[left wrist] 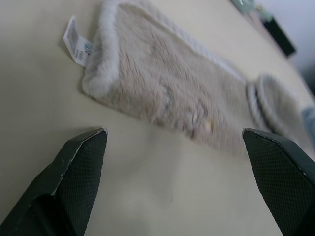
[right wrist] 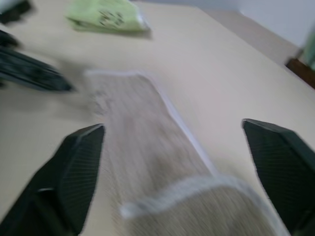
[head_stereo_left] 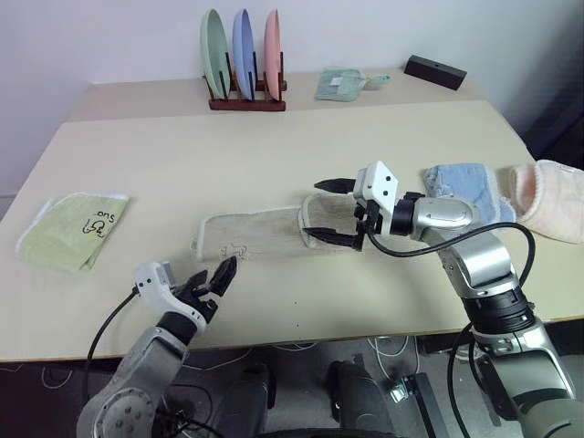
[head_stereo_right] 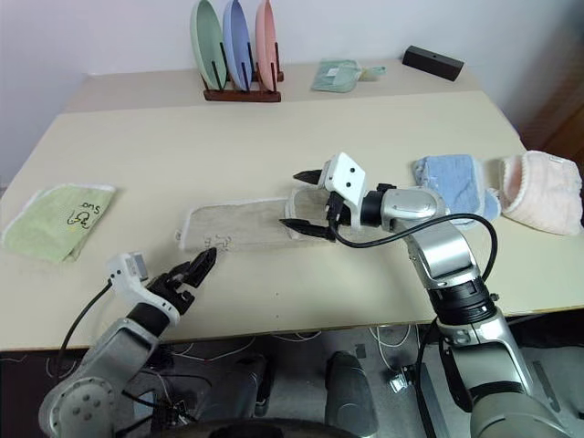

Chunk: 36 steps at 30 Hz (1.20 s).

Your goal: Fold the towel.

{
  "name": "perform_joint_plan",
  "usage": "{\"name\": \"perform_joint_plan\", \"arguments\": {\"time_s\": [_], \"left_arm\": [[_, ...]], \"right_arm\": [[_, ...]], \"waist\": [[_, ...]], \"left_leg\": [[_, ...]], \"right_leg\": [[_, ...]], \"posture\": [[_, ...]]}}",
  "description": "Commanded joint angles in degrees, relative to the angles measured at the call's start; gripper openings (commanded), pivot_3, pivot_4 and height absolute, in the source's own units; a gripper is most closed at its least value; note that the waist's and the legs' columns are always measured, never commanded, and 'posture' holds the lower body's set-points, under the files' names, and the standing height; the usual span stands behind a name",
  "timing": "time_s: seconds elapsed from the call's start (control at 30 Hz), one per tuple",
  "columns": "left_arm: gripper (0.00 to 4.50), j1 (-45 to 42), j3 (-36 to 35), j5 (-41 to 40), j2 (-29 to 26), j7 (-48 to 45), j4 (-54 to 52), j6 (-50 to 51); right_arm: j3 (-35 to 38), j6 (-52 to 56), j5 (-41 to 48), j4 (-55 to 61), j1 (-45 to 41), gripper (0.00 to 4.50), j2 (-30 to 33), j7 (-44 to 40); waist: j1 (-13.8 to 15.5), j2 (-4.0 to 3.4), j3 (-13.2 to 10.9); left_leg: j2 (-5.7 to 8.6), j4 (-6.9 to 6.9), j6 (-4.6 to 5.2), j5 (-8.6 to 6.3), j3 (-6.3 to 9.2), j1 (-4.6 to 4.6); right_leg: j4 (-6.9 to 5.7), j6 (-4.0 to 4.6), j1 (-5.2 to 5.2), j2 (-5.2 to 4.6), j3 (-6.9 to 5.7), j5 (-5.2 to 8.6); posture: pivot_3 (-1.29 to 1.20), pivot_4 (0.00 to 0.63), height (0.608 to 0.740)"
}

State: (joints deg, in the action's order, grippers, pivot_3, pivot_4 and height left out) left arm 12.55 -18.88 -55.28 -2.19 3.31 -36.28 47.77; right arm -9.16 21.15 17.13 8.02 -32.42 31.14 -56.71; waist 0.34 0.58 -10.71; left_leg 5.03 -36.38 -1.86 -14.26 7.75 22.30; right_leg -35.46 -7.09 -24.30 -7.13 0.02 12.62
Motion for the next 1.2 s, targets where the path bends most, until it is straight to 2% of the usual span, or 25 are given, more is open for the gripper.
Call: {"name": "perform_joint_plan", "arguments": {"time_s": [0.03,0.17,0.27,0.5,0.63,0.83,0.9,1.0,1.1,1.2], "left_arm": [[4.5,-4.17,-2.02,-5.98,1.37,8.49,5.61,2.53],[4.5,-9.78,-4.59,-11.01,2.66,15.43,10.57,1.25],[3.64,-12.46,-4.01,-11.24,2.04,17.28,12.5,0.45],[0.01,-13.75,-3.31,-12.01,1.62,18.52,13.13,-1.84],[0.01,-14.45,-6.68,-12.13,-1.5,15.24,10.61,-6.45],[0.01,-13.37,-12.98,-10.2,-16.47,6.14,8.94,-9.43],[0.01,-13.64,-13.11,-9.03,-21.78,2.11,8.34,-9.21],[0.01,-15.54,-8.97,-6.55,-26.72,-2.78,7.02,-8.7],[0.01,-17.62,-4.63,-4.54,-28.74,-5.97,6.03,-8.2],[0.01,-23.59,7.95,-0.31,-29.7,-11.54,3.21,-6.39]], "right_arm": [[-0.63,0.05,0.89,4.89,1.94,4.46,0.27,-0.66],[-1.75,-0.78,-0.17,6.27,4.1,4.46,0.39,-0.57],[-2.28,-0.88,-0.51,7.22,5.21,4.5,0.35,-0.1],[-2.93,-1.47,-1.78,8.91,7.89,4.5,1.3,0.17],[-2.55,-1.02,-1.75,9.67,8.53,4.5,2.23,0.16],[-2.08,-0.59,-1.69,9.59,8.59,4.5,3.35,0.04],[-2.29,-0.79,-1.8,9.1,8.32,4.5,3.33,0.06],[-2.64,-1.02,-2.14,8.39,7.87,4.5,3.01,0.19],[-2.86,-1.17,-2.41,8.03,7.68,4.5,2.79,0.27],[-2.91,-1.35,-2.91,7.71,7.91,4.5,2.71,0.67]], "waist": [[0.46,-0.03,0.02],[0.64,-0.02,0.04],[0.49,-0.04,0.05],[0.61,-0.01,0.04],[0.39,0.05,0.0],[0.28,0.08,-0.02],[0.37,0.11,-0.04],[0.63,0.14,-0.03],[0.44,0.15,-0.02],[0.49,0.16,-0.03]], "left_leg": [[0.0,-0.01,0.0,0.0,-0.02,-0.01],[0.02,-0.18,-0.01,0.0,-0.03,-0.01],[0.03,-0.21,-0.01,0.0,-0.05,-0.01],[0.04,-0.22,-0.01,0.0,-0.07,0.03],[0.03,-0.21,-0.02,-0.01,-0.07,0.05],[-0.06,-0.07,-0.04,0.0,-0.1,0.08],[-0.06,-0.06,-0.04,0.0,-0.09,0.08],[-0.03,-0.08,-0.04,0.0,-0.11,0.11],[-0.01,-0.11,-0.04,0.0,-0.1,0.11],[-0.01,-0.06,-0.04,0.0,-0.1,0.11]], "right_leg": [[0.0,0.01,0.0,0.0,0.0,0.0],[0.0,0.0,0.17,0.0,-0.07,-0.01],[0.0,0.02,0.18,0.01,-0.07,-0.04],[0.04,0.02,0.17,0.02,-0.07,-0.04],[0.05,0.03,0.14,0.03,-0.07,-0.04],[0.07,0.13,-0.06,0.17,-0.02,-0.05],[0.12,0.13,-0.06,0.16,0.02,-0.05],[0.17,0.16,0.0,0.15,0.0,-0.04],[0.21,0.17,0.06,0.15,0.0,-0.04],[0.2,0.09,0.04,0.16,0.0,-0.08]], "posture": [[0.0,0.15,0.74],[0.0,0.15,0.74],[0.0,0.15,0.74],[0.0,0.15,0.74],[0.0,0.15,0.74],[0.0,0.15,0.74],[0.0,0.15,0.74],[0.0,0.15,0.74],[0.0,0.15,0.74],[0.0,0.15,0.74]]}}
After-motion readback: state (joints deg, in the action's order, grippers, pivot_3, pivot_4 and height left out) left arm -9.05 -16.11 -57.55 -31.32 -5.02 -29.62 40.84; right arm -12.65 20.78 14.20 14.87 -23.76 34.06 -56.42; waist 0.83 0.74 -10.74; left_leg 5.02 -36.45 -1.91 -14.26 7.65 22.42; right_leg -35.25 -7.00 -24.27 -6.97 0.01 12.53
